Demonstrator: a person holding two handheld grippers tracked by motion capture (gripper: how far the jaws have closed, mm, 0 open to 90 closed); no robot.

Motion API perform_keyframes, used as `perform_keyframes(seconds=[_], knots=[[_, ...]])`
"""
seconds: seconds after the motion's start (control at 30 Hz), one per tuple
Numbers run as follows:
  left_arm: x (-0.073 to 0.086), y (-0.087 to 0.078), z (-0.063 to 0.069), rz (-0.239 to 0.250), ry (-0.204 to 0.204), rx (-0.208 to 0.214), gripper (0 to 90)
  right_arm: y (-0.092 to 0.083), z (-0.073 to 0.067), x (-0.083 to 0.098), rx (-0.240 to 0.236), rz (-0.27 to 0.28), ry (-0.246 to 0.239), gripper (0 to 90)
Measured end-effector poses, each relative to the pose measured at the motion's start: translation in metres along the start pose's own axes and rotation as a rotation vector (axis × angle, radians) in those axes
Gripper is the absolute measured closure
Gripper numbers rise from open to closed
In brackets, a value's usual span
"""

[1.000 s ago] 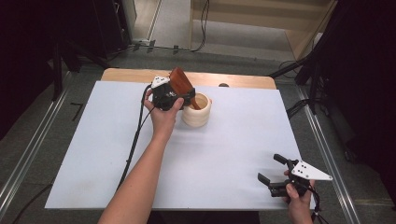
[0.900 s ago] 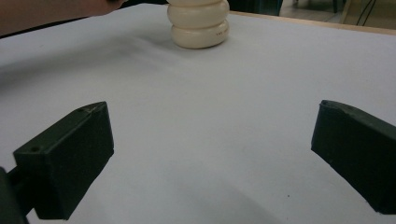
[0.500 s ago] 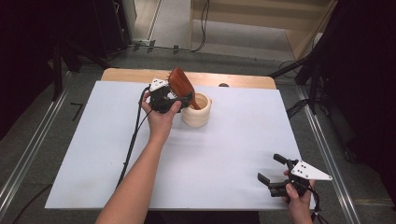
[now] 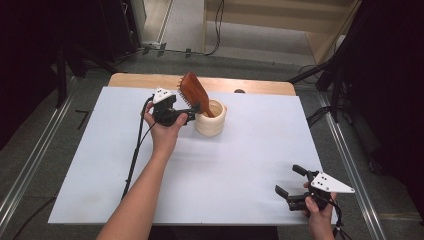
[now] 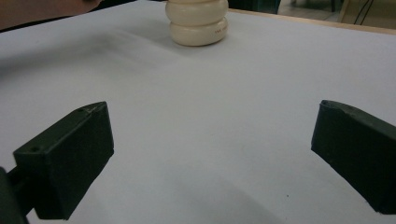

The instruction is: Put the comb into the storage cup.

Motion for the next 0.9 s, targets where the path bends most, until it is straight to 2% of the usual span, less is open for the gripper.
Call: perform_keyframes(seconds=[0.37, 0.47, 0.7, 0.9], knots=[[0.008, -0.024, -0.004, 0.015, 0.01, -0.001, 0.0, 0.001, 0.0, 0.0, 0.006, -0.003, -0.006, 0.0], [0.01, -0.031, -0.004, 0.017, 0.026, -0.003, 0.0, 0.001, 0.0, 0.0, 0.007, -0.003, -0.006, 0.0], [0.012, -0.048, 0.0, 0.039, 0.03, 0.007, 0.0, 0.001, 0.0, 0.0, 0.007, -0.003, -0.006, 0.0], [0.018, -0.06, 0.004, 0.043, 0.048, 0.017, 0.0, 0.001, 0.0, 0.0, 0.007, -0.007, -0.007, 0.0]])
Point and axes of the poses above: each handheld gripper's, and its own axes: y roughly forward along the jaws, x roughly out of its underside, z roughly to its right, the point moved 6 cm from there along y, roughly forward along the jaws, and after that the axes turned 1 degree about x, right-handed, at the moved point
